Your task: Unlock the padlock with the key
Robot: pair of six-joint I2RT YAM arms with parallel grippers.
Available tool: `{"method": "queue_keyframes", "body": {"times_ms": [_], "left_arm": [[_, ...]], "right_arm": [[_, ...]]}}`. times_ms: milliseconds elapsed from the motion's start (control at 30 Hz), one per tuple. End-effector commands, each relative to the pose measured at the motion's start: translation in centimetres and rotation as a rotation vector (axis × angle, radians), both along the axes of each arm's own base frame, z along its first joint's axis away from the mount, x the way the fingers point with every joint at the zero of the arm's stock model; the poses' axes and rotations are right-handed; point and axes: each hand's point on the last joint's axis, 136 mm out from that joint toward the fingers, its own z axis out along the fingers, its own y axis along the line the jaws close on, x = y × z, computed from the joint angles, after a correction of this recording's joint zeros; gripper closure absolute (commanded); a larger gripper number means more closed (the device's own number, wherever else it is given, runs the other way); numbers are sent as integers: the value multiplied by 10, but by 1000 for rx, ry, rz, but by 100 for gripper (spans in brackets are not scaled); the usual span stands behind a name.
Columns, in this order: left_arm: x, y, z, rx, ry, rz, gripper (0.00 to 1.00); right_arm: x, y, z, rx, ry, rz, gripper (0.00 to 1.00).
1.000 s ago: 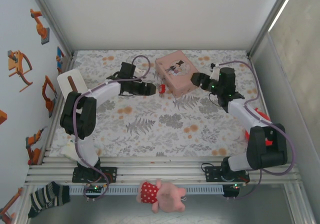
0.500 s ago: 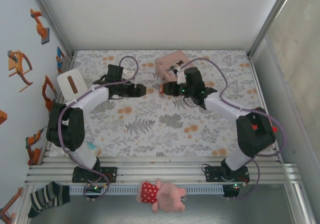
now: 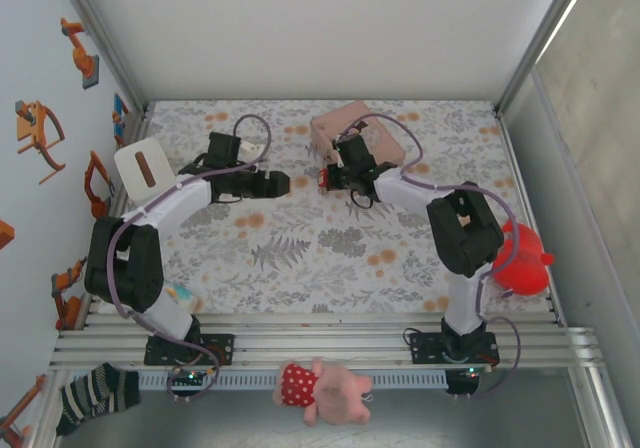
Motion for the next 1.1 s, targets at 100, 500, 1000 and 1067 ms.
{"method": "queue_keyframes", "body": {"times_ms": [100,500,1000,1067], "left_arm": [[-10,-3,23,-56,-8,12,24],[-27,7,23,-31,-6,66,23],[-41,0,26,15,-35,66,23],[-44,2,27,18,-41,71,23]], "right_arm": [[18,-26,-22,-181,-8,-107,100],[26,-89,-44,-262,41,-258,100],[13,-90,5,-36,-62,-182,89],[8,-87,10,1,-84,-189,71]]}}
